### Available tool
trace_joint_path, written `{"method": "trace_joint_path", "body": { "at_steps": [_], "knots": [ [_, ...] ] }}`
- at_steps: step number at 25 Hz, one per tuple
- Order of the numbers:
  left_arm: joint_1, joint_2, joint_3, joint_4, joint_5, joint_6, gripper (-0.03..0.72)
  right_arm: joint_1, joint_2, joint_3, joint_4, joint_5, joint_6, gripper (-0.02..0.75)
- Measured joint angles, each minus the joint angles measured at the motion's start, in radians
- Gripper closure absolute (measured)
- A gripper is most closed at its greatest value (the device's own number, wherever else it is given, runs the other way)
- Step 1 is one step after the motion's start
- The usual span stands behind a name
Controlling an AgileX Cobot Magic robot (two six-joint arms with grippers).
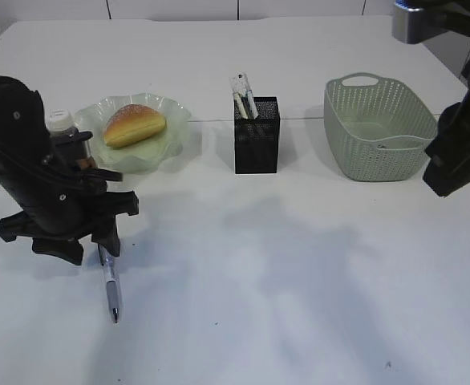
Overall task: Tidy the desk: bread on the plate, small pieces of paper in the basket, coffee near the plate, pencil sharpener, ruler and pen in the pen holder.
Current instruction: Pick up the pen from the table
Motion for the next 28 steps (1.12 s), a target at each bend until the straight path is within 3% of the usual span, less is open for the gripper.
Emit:
{"method": "trace_joint_path", "body": {
  "at_steps": [28],
  "knots": [
    [0.000, 0.079, 0.000, 0.008, -0.090, 0.000, 0.324, 0.000, -0.002, 0.000, 0.019, 0.000, 0.000, 0.525]
  ]
}}
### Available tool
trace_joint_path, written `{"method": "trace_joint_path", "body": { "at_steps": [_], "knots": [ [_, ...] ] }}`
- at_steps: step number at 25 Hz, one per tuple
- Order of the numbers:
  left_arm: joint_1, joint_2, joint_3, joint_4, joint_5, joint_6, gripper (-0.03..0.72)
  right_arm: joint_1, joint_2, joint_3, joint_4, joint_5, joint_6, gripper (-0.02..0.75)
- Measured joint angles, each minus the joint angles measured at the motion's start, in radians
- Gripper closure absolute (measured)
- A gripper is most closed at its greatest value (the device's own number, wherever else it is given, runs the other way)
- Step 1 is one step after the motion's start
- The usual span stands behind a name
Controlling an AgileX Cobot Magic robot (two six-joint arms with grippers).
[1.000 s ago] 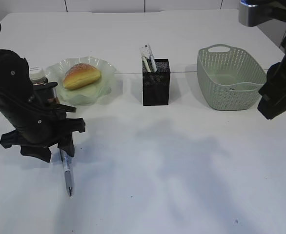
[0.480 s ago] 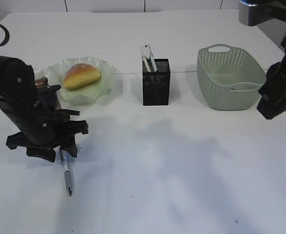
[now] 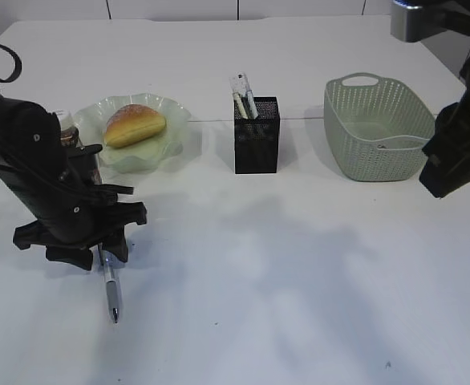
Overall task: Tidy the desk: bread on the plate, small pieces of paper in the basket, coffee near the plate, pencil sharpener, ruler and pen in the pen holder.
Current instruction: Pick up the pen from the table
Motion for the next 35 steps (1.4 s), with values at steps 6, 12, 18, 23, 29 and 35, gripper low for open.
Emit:
{"method": "trace_joint_path", "body": {
  "at_steps": [6, 12, 18, 23, 29, 35],
  "knots": [
    [0.000, 0.007, 0.000, 0.000, -0.002, 0.000, 0.307, 0.000, 0.000, 0.000, 0.000, 0.000, 0.000, 0.525],
    [0.000, 0.044, -0.003, 0.000, 0.004, 0.000, 0.307, 0.000, 0.000, 0.000, 0.002, 0.000, 0.000, 0.525],
    [0.000, 0.045, -0.006, 0.000, 0.016, 0.000, 0.307, 0.000, -0.002, 0.000, 0.002, 0.000, 0.000, 0.525],
    [0.000, 0.048, -0.010, 0.004, 0.037, 0.000, 0.309, 0.000, -0.002, 0.000, 0.002, 0.000, 0.000, 0.525],
    [0.000, 0.048, -0.010, 0.012, 0.070, 0.000, 0.421, 0.000, -0.002, 0.000, 0.002, 0.000, 0.000, 0.525],
    [0.000, 0.048, -0.010, 0.015, 0.089, 0.010, 0.528, 0.000, -0.002, 0.000, 0.002, 0.000, -0.002, 0.525]
  ]
}}
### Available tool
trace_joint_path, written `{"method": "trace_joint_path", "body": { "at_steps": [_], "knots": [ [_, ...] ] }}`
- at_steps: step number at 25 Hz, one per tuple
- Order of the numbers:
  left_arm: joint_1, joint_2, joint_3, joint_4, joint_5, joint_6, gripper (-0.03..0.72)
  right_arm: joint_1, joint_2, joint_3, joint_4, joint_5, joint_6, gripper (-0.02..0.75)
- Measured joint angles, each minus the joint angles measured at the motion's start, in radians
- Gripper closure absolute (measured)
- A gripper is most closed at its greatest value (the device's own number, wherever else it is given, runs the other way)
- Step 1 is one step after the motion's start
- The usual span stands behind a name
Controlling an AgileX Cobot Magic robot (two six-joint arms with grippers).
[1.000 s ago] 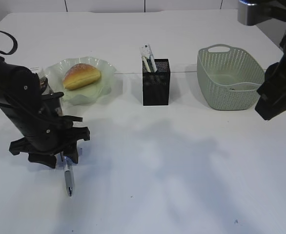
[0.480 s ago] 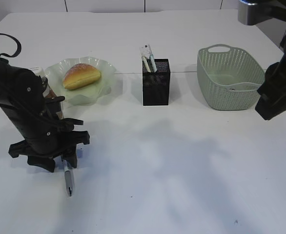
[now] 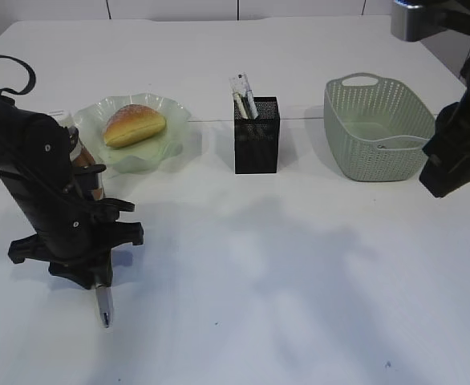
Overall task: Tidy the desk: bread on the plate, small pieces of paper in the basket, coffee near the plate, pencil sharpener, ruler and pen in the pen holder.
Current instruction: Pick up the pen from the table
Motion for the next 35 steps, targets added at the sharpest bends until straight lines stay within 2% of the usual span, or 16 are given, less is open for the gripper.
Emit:
{"method": "trace_joint_path", "body": {
  "at_steps": [8, 22, 35],
  "knots": [
    [0.000, 0.000, 0.000, 0.000, 0.034, 0.049, 0.622, 0.000, 0.000, 0.000, 0.000, 0.000, 0.000, 0.525],
    [0.000, 0.000, -0.005, 0.036, 0.117, 0.129, 0.627, 0.000, 0.000, 0.000, 0.006, 0.000, 0.000, 0.525],
    [0.000, 0.000, -0.016, 0.043, 0.211, 0.295, 0.627, 0.000, 0.000, 0.000, 0.025, 0.000, 0.000, 0.525]
  ]
}}
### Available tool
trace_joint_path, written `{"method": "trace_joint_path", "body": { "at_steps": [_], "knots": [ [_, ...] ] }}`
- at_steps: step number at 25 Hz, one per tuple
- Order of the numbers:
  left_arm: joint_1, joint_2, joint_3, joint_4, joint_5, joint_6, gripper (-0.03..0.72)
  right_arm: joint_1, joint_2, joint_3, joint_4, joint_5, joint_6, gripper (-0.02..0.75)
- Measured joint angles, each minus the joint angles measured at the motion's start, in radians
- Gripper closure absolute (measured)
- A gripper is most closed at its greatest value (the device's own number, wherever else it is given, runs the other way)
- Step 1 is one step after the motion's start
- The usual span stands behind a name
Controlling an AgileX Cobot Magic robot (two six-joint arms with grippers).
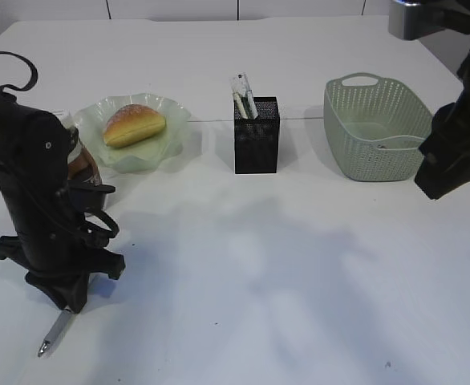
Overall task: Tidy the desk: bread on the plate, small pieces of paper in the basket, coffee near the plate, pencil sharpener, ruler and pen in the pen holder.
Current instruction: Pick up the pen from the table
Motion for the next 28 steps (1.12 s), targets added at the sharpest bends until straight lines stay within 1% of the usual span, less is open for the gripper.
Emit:
{"method": "trace_joint_path", "body": {
  "at_steps": [6, 11, 20, 23, 28],
  "knots": [
    [0.000, 0.004, -0.055, -0.011, 0.047, 0.080, 0.628, 0.000, 0.000, 0.000, 0.000, 0.000, 0.000, 0.525],
    [0.000, 0.004, -0.137, -0.042, 0.118, 0.153, 0.628, 0.000, 0.000, 0.000, 0.000, 0.000, 0.000, 0.525],
    [0.000, 0.005, -0.312, -0.103, 0.240, 0.195, 0.628, 0.000, 0.000, 0.000, 0.002, 0.000, 0.004, 0.524],
    [0.000, 0.006, -0.381, -0.128, 0.253, 0.207, 0.628, 0.000, 0.000, 0.000, 0.004, 0.000, 0.016, 0.525],
    [0.000, 0.006, -0.489, -0.134, 0.245, 0.215, 0.628, 0.000, 0.000, 0.000, 0.004, 0.000, 0.032, 0.525]
  ]
}}
